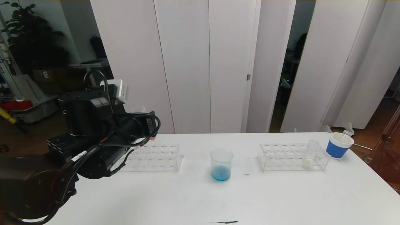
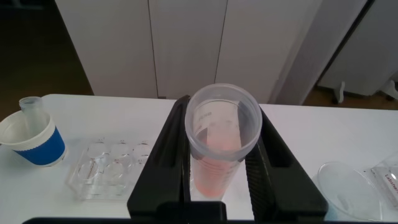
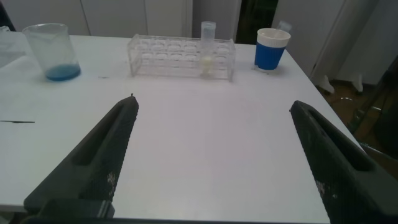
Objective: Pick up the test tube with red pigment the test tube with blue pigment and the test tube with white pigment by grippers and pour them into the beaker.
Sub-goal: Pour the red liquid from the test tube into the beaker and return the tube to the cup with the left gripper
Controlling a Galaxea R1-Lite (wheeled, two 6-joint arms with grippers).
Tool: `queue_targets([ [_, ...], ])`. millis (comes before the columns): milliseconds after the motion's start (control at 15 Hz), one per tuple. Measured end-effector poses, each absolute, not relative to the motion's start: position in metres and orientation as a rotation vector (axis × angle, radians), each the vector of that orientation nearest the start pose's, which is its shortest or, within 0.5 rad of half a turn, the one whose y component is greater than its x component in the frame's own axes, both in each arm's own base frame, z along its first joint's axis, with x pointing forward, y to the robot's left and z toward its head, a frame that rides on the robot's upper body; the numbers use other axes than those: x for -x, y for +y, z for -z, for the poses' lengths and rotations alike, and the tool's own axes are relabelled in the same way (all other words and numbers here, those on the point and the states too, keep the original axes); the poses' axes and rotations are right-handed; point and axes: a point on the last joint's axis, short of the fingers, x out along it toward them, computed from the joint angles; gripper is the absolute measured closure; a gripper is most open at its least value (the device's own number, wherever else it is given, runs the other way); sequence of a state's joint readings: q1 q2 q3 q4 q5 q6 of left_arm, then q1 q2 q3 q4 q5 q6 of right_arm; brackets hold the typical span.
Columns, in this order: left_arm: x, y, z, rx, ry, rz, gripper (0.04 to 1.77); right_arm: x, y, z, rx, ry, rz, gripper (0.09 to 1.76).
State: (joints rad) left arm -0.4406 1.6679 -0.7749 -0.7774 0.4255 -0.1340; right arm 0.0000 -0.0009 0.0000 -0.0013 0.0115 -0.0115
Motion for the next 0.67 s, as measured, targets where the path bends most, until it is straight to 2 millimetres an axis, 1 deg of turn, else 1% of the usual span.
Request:
queue_targets([
  [133,-0.264,-0.114,-0.212,0.102,0.068,0.014,1.23,0.023,0.0,-0.076,0.012,-0.003,-0.011,0.1],
  [267,-0.261,-0.113,-0.218,0.11,0.05,0.043,1.23,0.023,0.0,-0.076,0.012,-0.003,-0.012,0.1],
  [467,-0.26,-0.116,-0.221,0.113,0.057,0.181,1.23,0.023,0.0,-0.076,0.012,-0.003,-0.011,0.1],
  [667,-0.271,-0.125,-0.218,0.095,0.062,0.256,1.23,0.023,0.0,-0.076,0.012,-0.002,-0.011,0.1],
])
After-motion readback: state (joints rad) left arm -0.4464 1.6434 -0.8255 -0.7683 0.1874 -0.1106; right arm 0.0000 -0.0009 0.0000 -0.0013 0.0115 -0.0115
